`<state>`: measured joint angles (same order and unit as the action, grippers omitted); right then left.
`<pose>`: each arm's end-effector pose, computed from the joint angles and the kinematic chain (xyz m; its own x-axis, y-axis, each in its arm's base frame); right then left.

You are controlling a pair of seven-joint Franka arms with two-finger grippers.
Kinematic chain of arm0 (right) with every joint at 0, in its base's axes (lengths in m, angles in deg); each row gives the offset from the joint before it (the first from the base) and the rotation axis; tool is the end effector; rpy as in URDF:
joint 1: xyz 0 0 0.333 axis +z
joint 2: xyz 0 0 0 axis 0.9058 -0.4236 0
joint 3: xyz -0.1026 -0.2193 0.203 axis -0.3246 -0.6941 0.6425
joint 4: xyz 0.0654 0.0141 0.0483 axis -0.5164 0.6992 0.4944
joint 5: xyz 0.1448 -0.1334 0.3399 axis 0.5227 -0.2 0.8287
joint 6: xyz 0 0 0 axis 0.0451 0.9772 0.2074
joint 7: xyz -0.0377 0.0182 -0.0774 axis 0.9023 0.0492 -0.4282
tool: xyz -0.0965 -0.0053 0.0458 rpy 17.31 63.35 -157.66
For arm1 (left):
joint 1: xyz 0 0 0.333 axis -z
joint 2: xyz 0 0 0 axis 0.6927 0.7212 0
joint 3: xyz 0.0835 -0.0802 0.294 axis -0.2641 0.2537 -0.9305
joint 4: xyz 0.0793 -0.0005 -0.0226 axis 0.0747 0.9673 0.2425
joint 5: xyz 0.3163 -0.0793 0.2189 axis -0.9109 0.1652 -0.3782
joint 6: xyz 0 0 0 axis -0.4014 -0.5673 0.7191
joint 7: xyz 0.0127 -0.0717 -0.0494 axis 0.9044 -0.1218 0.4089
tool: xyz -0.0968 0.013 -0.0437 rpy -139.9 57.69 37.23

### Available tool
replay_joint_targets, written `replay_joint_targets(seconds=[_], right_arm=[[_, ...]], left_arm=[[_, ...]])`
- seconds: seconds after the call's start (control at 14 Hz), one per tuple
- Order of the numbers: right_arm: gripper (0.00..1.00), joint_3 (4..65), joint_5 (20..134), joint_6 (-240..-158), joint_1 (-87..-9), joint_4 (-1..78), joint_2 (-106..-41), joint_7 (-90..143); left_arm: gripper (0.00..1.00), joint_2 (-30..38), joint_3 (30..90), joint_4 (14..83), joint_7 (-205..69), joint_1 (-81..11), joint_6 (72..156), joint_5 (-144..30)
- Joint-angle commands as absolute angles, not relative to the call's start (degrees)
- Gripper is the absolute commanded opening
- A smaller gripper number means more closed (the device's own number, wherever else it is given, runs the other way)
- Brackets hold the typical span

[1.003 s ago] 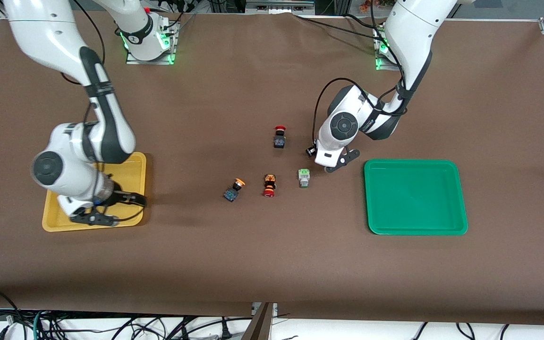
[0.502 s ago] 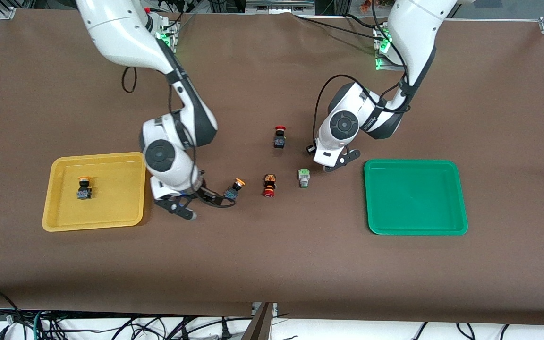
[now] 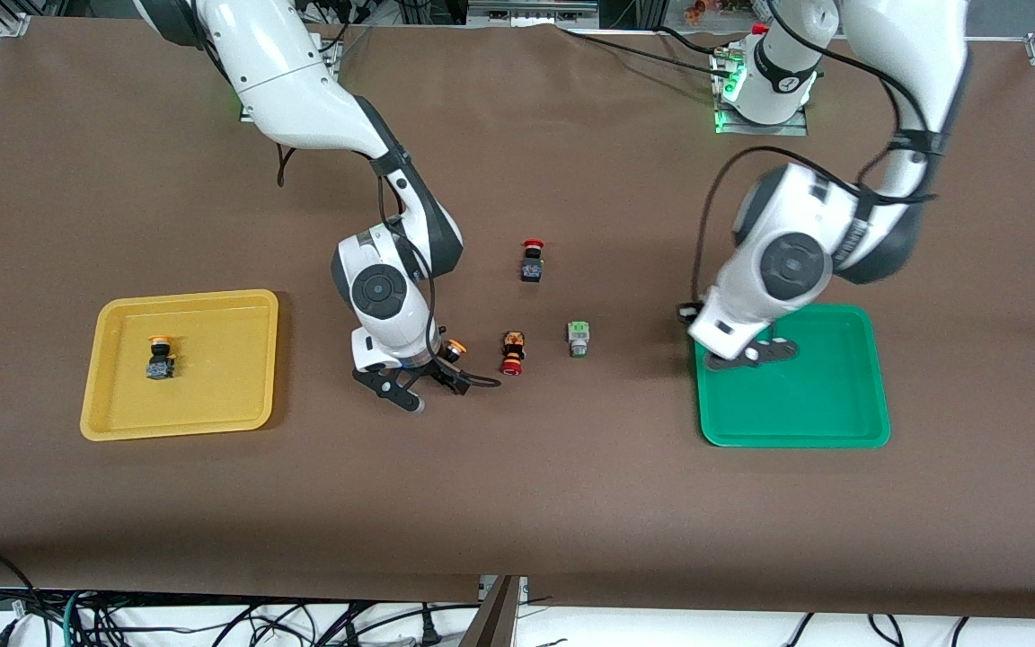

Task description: Place green and yellow buttons in trays

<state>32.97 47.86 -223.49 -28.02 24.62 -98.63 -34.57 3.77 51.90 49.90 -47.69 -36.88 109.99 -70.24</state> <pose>0.6241 0.3758 0.1849 0.8683 -0.4918 0.0653 -0.4844 -0.8688 -0.1024 0.6066 -0.1763 0.3062 0.9706 0.1366 -0.1983 0.1235 -0.9893 -0.0774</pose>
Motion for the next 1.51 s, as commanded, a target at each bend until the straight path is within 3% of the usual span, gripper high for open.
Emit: replay_joint_targets(seconds=[0.0, 0.29, 0.72, 0.93, 1.22, 1.29, 1.36, 1.43], right_arm=[[0.02, 32.3, 47.4, -223.3, -26.7, 23.0, -99.3, -34.6], [0.00, 31.8, 47.3, -221.5, -27.5, 23.0, -97.9, -31.4], [0.00, 31.2, 47.3, -199.0, -44.1, 23.3, -88.2, 8.1], [0.00, 25.1, 47.4, -193.6, -46.5, 24.1, -87.8, 22.6], [0.00, 23.0, 48.0, -196.9, -50.2, 29.1, -88.4, 31.2], [0.00, 23.0, 48.0, -197.8, -50.3, 30.4, -88.5, 31.3], [0.00, 23.0, 48.0, -198.6, -50.3, 31.7, -88.5, 31.3], [0.00, 23.0, 48.0, -199.6, -50.4, 32.7, -88.6, 31.3]], left_arm=[[0.00, 9.6, 52.8, 47.4, -56.3, -41.2, 112.6, -71.2], [0.00, 13.7, 52.8, 47.4, -63.2, -45.2, 118.5, -71.1], [0.00, 14.3, 52.8, 47.5, -64.5, -46.0, 120.4, -70.5], [0.06, 14.4, 52.8, 47.5, -64.5, -46.0, 120.4, -70.5], [0.38, 14.5, 52.8, 47.5, -64.2, -46.0, 120.3, -70.5], [0.51, 14.5, 52.8, 47.5, -64.0, -46.0, 120.2, -70.4], [0.71, 14.5, 52.9, 47.5, -63.8, -46.0, 120.2, -70.4], [0.76, 14.5, 52.9, 47.6, -63.8, -46.0, 120.2, -70.4]])
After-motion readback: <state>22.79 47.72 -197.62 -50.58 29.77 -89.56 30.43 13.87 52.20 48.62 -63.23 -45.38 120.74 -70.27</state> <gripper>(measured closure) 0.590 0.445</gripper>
